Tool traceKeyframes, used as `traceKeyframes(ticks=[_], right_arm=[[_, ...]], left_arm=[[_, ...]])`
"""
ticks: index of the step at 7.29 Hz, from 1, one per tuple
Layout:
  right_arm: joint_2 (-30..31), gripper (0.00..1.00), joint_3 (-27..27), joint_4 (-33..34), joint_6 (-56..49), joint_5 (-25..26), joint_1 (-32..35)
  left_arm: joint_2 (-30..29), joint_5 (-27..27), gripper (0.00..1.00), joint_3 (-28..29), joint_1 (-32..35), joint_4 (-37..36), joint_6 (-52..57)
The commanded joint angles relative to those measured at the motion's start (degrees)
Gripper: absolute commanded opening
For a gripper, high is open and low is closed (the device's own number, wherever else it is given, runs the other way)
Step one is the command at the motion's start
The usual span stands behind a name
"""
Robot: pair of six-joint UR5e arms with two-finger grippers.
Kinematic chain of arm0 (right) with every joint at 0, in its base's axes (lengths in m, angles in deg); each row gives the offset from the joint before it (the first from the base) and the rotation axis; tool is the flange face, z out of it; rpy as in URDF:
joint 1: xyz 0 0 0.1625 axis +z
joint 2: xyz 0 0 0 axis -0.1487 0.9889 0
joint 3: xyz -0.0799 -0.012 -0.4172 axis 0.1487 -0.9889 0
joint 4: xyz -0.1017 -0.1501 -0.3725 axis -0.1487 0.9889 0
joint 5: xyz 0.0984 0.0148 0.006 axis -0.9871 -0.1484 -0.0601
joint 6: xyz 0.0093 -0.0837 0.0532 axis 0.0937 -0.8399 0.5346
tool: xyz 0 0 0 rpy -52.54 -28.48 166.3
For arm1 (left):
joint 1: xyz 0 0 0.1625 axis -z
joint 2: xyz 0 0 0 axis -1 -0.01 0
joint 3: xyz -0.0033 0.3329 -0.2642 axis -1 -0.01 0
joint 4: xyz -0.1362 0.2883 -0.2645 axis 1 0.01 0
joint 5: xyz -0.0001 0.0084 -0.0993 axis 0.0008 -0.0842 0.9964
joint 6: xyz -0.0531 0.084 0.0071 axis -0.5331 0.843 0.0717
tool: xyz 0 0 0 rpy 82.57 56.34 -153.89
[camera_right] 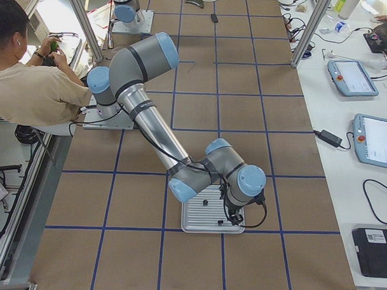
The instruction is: Place bearing gear from tray to pile
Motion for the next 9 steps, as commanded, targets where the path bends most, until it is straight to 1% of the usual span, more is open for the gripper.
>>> traceKeyframes(ticks=[1, 3, 4, 5, 7, 8, 9], right_arm=[[-1.9, 0.86, -0.9, 0.2, 0.0, 0.5, -0.2], [-3.0, 0.84, -0.9, 1.0, 0.4, 0.5, -0.4], [-3.7, 0.78, -0.9, 2.3, 0.3, 0.6, -0.4], [-3.9, 0.78, -0.9, 2.6, 0.4, 0.8, -0.4], [-4.4, 0.73, -0.7, 3.1, 0.4, 2.0, -0.4], [-4.9, 0.7, -0.7, 3.0, 0.4, 3.7, -0.4], [-5.1, 0.69, -0.7, 3.0, 0.2, 4.4, -0.4]], left_arm=[[0.0, 0.0, 1.0, 0.1, 0.0, 0.0, 0.1], [0.0, 0.0, 1.0, -0.1, 0.0, 0.0, 0.1], [0.0, 0.0, 1.0, -0.1, 0.0, 0.0, 0.1], [0.0, 0.0, 1.0, 0.0, 0.0, 0.0, 0.1], [0.0, -0.1, 1.0, 0.0, 0.0, 0.0, 0.1], [0.0, 0.0, 1.0, 0.0, 0.0, 0.0, 0.1], [0.0, 0.0, 1.0, 0.0, 0.0, 0.0, 0.1]])
